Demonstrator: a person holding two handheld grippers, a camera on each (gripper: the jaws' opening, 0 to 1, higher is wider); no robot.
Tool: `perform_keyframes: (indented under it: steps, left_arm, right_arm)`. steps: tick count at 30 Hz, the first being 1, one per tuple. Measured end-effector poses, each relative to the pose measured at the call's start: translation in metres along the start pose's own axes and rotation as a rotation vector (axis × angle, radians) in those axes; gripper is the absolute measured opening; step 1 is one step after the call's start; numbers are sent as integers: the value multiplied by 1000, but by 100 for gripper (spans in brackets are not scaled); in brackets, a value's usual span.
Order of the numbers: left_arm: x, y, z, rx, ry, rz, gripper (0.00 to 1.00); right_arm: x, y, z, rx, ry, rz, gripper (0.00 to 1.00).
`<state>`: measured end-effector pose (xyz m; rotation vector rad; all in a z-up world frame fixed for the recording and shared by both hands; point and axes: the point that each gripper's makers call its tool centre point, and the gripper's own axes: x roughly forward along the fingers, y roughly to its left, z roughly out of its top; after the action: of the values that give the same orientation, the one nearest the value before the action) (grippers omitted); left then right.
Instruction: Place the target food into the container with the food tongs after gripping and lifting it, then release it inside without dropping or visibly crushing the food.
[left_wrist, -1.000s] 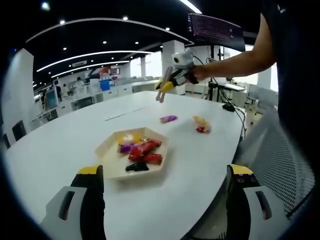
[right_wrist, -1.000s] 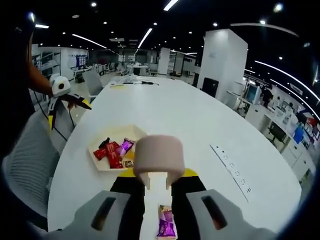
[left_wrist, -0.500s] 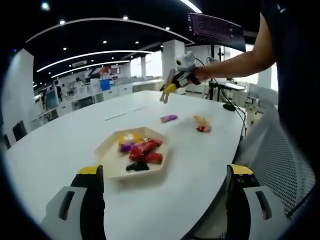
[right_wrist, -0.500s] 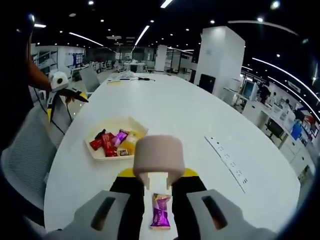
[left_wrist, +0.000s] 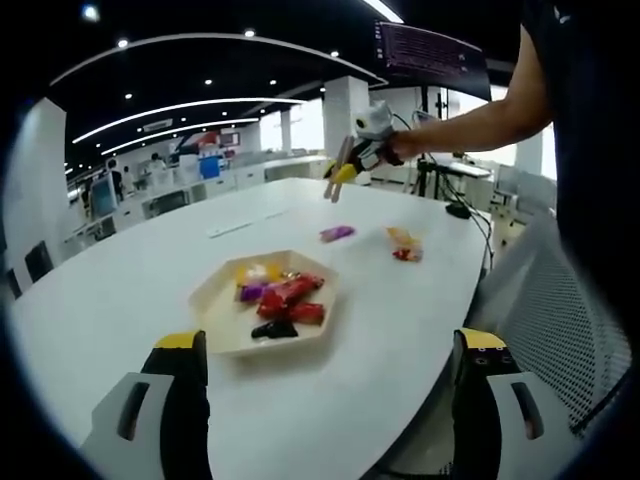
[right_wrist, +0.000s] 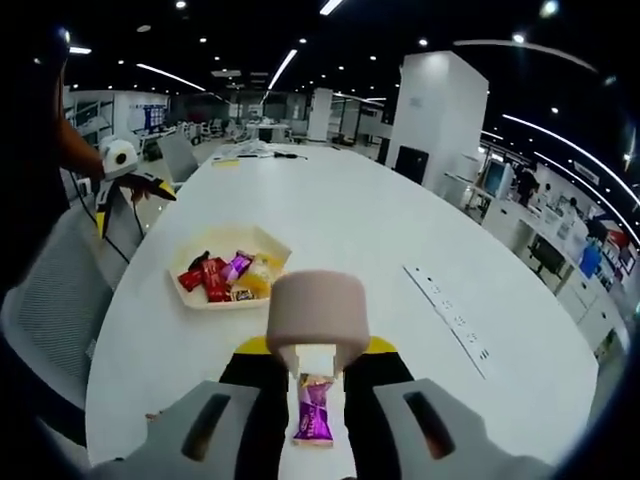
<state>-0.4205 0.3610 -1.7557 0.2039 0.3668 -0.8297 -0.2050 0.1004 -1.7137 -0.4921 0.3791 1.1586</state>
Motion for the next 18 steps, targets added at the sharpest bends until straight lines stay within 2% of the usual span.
perform_keyframes:
  steps: [7, 18]
  left_arm:
    - [0, -1, -2, 2, 8, -3, 99]
    - [1, -1, -3, 0, 13, -4, 99]
  right_arm:
    - [-4, -3, -11, 5, 23, -4, 20]
    - [5, -5, -32, 34, 39, -13, 20]
